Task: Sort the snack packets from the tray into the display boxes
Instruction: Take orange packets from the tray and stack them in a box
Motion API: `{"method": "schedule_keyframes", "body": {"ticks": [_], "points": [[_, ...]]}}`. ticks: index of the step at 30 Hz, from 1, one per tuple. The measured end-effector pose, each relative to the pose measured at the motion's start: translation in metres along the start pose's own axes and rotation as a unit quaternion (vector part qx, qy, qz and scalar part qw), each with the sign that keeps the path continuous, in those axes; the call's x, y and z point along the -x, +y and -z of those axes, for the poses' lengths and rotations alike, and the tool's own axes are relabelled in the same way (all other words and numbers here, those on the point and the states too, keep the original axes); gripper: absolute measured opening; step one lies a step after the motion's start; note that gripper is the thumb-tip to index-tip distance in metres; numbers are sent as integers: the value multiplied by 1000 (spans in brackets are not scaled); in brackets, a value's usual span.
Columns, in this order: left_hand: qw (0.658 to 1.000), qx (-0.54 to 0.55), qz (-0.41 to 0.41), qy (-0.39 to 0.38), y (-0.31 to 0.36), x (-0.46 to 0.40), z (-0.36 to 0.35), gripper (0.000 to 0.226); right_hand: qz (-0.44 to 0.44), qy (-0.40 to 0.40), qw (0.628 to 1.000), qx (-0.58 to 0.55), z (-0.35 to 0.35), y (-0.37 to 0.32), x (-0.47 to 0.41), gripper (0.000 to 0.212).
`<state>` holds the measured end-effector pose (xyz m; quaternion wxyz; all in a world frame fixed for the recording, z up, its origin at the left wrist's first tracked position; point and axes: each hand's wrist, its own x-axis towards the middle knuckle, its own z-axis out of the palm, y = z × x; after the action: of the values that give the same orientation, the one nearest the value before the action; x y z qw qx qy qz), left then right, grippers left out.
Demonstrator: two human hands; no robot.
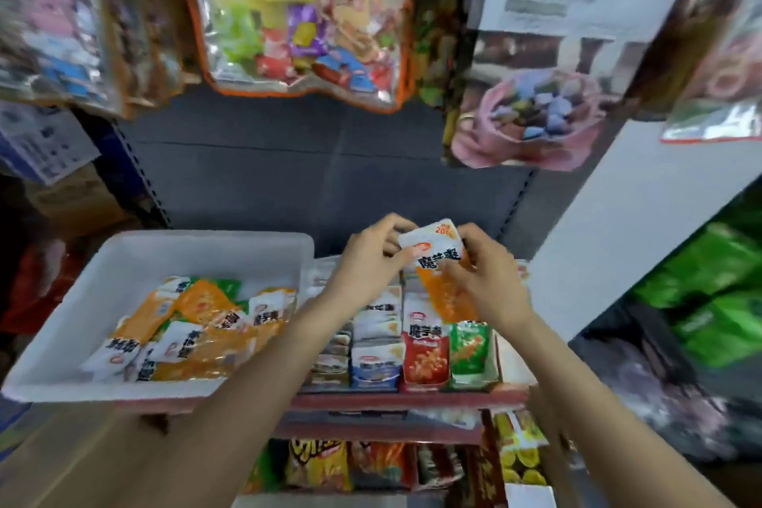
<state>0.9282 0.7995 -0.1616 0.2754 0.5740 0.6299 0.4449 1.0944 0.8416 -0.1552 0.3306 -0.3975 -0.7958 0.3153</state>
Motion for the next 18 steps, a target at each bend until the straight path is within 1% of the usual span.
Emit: {"method": "schedule_keyframes", "body": {"ticks": [1,3,5,6,8,10,12,15,18], "points": [[1000,-9,-3,-17,9,-2,-17,25,-18,18,1000,8,14,11,5,23],[999,-15,-14,-36,23,-6,-49,27,-41,45,998,8,39,32,13,34],[999,-34,-28,-30,34,-12,-77,21,-52,57,997,1,59,51,20,43],[998,-45,-35,-24,41,-16,-94,18,-62,59,996,3,70,63,23,42],[996,-71,-47,-22,44,-25,-110,17,-89,57,994,6,77,82,21,30],[994,-99,-42,-33,49,-35,-131,19,-122,60,990,-24,87,102,20,22],[991,-125,-36,-45,49,-42,-146,18,-141,55,987,-54,93,118,19,22],[985,-164,-34,-44,45,-48,-162,19,-162,38,984,-65,91,137,17,29],[977,-209,-36,-32,36,-49,-173,22,-170,25,984,-42,82,154,15,20]]}}
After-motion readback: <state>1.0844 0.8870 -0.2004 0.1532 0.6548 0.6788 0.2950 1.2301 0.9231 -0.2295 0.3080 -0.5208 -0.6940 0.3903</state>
